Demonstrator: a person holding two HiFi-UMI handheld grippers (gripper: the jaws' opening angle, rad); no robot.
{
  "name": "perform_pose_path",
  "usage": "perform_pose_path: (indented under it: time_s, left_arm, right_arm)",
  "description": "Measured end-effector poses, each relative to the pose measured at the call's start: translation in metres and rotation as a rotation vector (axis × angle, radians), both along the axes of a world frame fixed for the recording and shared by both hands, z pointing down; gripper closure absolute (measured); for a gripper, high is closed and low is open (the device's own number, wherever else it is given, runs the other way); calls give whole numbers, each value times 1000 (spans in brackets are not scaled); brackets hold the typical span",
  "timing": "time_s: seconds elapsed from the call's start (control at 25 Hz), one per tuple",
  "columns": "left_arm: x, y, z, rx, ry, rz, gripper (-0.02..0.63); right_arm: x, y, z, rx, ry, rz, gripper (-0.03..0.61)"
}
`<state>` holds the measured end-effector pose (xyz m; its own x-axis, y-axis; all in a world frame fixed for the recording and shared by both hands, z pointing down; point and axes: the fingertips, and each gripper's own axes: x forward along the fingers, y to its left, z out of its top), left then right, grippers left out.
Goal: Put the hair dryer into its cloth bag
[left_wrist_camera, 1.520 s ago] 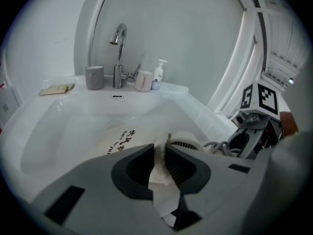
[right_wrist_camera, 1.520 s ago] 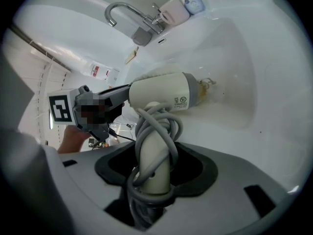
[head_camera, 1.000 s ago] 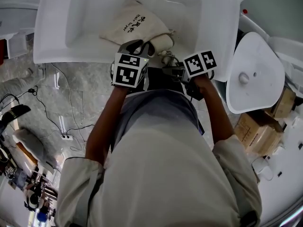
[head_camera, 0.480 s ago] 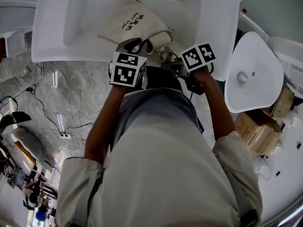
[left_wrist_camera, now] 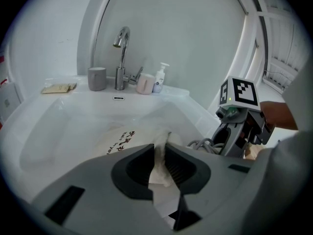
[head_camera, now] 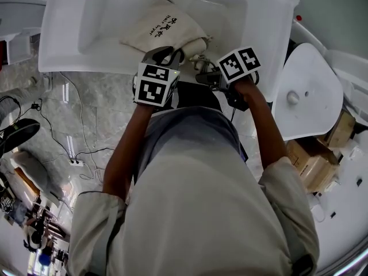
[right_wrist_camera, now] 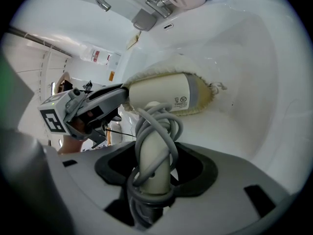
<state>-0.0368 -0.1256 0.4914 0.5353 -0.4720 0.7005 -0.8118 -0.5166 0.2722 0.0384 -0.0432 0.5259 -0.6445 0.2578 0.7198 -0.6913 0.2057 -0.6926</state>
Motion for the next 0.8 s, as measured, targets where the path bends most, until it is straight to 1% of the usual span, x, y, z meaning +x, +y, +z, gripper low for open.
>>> perform_pose_path:
  time_s: [0.32, 0.8]
  left_arm:
    - [1, -6, 0, -11, 35, -18, 541]
    - [-3, -11, 3, -29, 45, -26, 541]
  right_arm:
    - [1, -14, 5, 19, 32, -45, 342]
    - [-3, -33, 17, 53, 74, -93, 342]
